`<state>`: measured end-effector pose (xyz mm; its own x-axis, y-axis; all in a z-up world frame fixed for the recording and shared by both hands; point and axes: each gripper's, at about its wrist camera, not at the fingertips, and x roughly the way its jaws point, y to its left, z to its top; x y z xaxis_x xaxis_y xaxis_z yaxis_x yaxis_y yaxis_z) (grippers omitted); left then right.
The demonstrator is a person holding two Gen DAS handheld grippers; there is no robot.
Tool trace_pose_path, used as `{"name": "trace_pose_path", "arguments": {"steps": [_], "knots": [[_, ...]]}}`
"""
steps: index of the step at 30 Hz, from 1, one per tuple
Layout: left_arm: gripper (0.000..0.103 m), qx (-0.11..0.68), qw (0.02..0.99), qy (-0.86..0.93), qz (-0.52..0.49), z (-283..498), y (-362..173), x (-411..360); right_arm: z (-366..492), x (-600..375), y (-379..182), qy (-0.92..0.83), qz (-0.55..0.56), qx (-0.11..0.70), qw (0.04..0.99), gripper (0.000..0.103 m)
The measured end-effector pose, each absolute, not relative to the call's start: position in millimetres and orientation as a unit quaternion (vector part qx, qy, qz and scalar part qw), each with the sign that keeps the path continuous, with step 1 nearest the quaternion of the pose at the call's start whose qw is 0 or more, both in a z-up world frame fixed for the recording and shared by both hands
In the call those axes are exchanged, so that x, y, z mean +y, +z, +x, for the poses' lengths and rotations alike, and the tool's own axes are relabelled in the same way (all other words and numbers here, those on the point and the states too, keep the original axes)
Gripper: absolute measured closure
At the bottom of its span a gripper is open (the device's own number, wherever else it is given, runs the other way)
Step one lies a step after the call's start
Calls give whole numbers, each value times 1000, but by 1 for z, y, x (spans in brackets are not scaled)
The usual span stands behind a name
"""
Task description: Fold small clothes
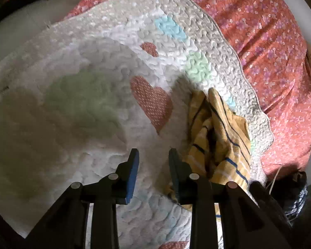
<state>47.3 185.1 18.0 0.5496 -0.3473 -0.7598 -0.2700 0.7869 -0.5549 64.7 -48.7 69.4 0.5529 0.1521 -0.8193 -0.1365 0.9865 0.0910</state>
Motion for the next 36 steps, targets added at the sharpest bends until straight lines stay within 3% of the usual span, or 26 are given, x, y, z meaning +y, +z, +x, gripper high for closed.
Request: {"name": "trace_pose_path", "arguments": {"steps": [5,10,16,19,22,24,26,29,36], "knots": [[76,460,819,3,-342,45,23,208,88,-13,28,140,34,520,842,61],[76,448,824,13,-347,42,29,220,67,-37,44,191,112,517,827,60],[75,422,869,3,-257,25,49,180,5,-103,64,118,128,490,854,55],[67,403,891,0,-208,7,62,154,-23,-134,55,84,143,493,854,50],[49,381,909,5,-168,-17,77,129,-45,-155,44,62,148,496,854,50],[21,361,920,3,-154,-30,89,119,-48,-170,42,57,167,491,853,50],[3,342,925,16,-164,-37,102,119,-48,-187,48,54,192,479,855,50],[3,355,918,3,-176,-22,113,121,-32,-208,56,50,214,458,861,41],[3,375,924,19,-68,12,115,94,13,-229,53,67,247,445,858,37]]}}
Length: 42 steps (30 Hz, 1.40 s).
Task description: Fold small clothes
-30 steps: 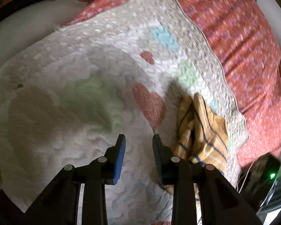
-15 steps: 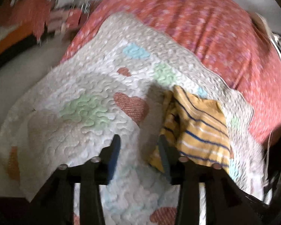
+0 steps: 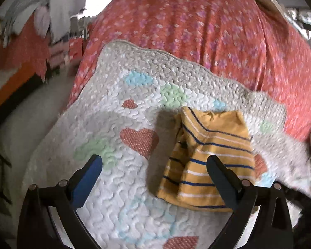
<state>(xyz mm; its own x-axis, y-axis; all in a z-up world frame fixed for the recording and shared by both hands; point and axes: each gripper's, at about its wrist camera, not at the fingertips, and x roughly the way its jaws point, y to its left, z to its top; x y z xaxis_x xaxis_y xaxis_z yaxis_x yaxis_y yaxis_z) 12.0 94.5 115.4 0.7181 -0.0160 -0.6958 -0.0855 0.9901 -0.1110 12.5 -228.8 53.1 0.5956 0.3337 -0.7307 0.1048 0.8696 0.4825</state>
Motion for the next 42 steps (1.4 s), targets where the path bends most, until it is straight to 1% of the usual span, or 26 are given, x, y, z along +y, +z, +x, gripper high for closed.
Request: {"name": "trace_pose_path", "arguments": {"steps": [3,7,11,15,19,23,29,32,33,34,35,36,37,38,39,42], "knots": [[3,394,918,17,-39,27,106,82,32,-229,44,78,241,454,854,37],[3,420,907,8,-25,46,90,69,57,-231,27,89,236,462,850,36],[3,449,893,-5,-10,69,72,51,81,-240,7,92,266,467,838,34],[3,456,890,-14,11,83,64,33,100,-250,-6,109,311,466,821,28],[3,463,886,-21,27,94,55,18,113,-255,-13,119,332,461,814,25],[3,472,880,-24,41,102,44,10,124,-254,-20,128,354,463,803,25],[3,484,874,-32,30,110,35,16,138,-247,-28,144,380,463,787,25],[3,497,866,-47,3,114,29,24,142,-241,-30,154,398,457,781,25],[3,505,861,-56,-11,115,27,27,144,-236,-30,161,399,455,779,26],[3,523,848,-73,-39,119,21,32,145,-230,-29,173,399,456,777,39],[8,547,827,-100,-84,123,13,38,146,-223,-27,179,393,461,775,44],[32,564,805,-124,-134,124,5,45,146,-219,-24,177,387,460,780,49],[41,572,790,-139,-171,124,1,50,146,-216,-21,180,382,459,782,58],[48,570,788,-138,-187,123,2,53,146,-215,-16,183,382,457,782,61],[58,566,791,-139,-185,120,6,52,145,-216,-11,187,386,454,781,64],[67,563,795,-139,-181,109,16,44,137,-221,4,203,394,443,780,67]]}}
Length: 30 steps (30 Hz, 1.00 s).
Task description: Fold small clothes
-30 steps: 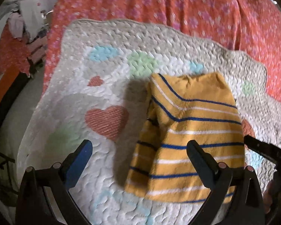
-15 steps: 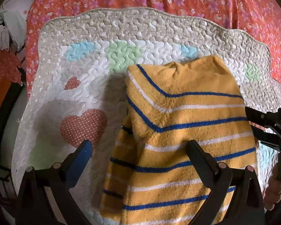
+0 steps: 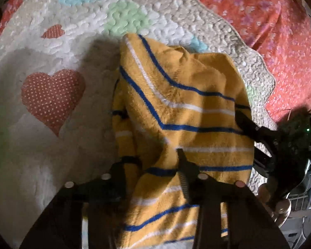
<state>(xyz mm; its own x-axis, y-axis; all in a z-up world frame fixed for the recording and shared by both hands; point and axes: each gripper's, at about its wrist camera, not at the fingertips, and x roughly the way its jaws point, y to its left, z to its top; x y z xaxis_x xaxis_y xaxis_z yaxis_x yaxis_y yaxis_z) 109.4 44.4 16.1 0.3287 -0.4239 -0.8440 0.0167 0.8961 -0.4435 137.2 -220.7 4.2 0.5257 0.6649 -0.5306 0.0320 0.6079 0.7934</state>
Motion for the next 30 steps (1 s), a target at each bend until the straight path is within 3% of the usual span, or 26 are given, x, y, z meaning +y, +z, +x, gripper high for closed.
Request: {"name": "trace_pose_path", "arguments": {"steps": [6,11,15,21,23,25,30], "knots": [[70,565,781,-161,-210,89,24,27,114,-242,29,207,393,424,789,67],[70,566,784,-162,-197,74,20,8,95,-265,12,169,386,450,788,67],[67,568,785,-154,-194,70,8,8,86,-267,0,118,311,483,810,53],[67,552,796,-139,-206,64,29,19,50,-284,58,96,247,391,881,53],[68,526,819,-128,-189,58,50,20,47,-280,64,108,250,384,882,58],[68,497,843,-120,-166,55,70,16,50,-271,60,123,249,401,873,71],[68,528,837,-107,-91,85,57,-15,68,-237,24,156,250,461,837,72]]}}
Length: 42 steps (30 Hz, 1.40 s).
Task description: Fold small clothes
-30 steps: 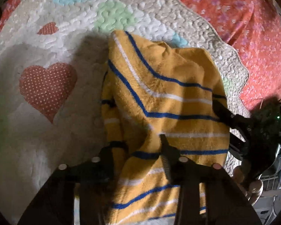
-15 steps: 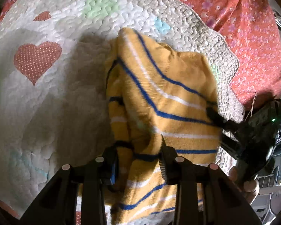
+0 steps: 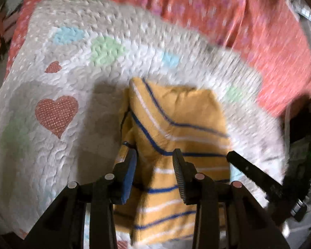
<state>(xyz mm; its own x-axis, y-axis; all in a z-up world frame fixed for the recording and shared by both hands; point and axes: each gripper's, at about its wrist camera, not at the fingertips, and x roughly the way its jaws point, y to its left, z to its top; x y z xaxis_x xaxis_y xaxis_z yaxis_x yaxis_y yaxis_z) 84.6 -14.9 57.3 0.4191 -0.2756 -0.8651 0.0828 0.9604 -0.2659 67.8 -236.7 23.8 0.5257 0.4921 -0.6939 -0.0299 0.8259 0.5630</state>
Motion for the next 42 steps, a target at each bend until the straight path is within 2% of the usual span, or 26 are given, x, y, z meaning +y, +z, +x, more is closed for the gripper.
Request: {"name": "trace_pose_path", "arguments": {"steps": [2,4,8,11,15,19,20,26,29,33,40,42], "knots": [[66,553,825,-89,-80,96,31,-15,70,-226,19,153,228,458,846,72],[60,557,819,-93,-102,100,17,-6,70,-222,22,150,220,453,851,67],[59,542,824,-111,-126,92,26,11,55,-223,42,143,210,430,866,62],[52,525,838,-105,-107,77,39,19,26,-225,48,118,226,422,870,57],[52,498,861,-89,-56,27,50,31,-22,-209,53,87,179,417,887,54],[48,480,872,-76,-48,-26,43,46,-71,-192,48,39,134,410,901,45],[46,480,873,-74,-53,-33,40,47,-80,-190,44,31,132,415,900,44],[46,505,858,-64,-62,-84,14,47,-116,-178,23,18,112,453,884,44],[46,495,866,-64,-36,-103,15,38,-124,-173,14,13,97,466,879,39],[45,499,864,-61,-27,-101,7,34,-121,-171,-10,4,83,495,865,38],[45,503,863,-46,-11,-98,-14,38,-111,-177,-24,-14,88,499,862,37],[43,493,869,-47,2,-98,-16,35,-108,-178,-29,-17,93,502,859,35]]}}
